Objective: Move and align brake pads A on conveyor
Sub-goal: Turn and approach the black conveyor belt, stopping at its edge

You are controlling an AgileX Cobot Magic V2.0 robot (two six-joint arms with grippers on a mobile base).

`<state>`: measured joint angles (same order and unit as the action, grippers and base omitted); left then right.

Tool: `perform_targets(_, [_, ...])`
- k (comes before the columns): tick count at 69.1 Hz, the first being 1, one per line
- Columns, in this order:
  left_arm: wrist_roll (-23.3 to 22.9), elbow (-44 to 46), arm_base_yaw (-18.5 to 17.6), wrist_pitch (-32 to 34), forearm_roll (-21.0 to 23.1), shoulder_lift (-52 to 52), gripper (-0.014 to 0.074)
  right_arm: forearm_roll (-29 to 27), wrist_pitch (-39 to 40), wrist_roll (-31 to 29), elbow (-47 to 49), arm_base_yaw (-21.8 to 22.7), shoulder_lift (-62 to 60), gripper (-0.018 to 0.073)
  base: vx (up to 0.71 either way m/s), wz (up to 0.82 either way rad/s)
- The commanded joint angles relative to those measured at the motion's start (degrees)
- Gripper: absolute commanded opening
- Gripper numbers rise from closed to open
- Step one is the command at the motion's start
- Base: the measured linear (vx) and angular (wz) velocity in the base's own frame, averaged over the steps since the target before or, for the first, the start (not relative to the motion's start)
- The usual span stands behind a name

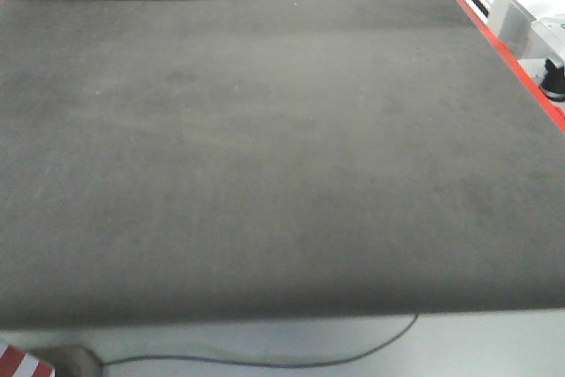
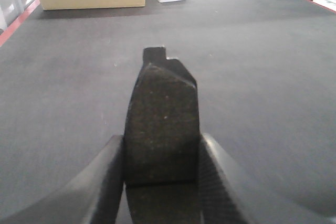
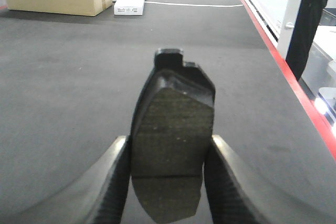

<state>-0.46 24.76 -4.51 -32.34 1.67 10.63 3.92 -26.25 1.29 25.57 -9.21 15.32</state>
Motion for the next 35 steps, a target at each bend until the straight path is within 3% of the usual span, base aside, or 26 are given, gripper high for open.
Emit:
perform_targets(1, [-0.1,1.5,-0.3,5.6,0.4,0.4,-0.0006,0.4,5.6,-0.6,1.8,0.4,0.5,-0.0008,0.33,0.06])
perform_targets(35, [-0.1,1.5,-0.3,5.6,0.4,0.4,-0.0006,0.4,5.6,-0.6,1.8,0.4,0.5,-0.0008,0.29,0.04])
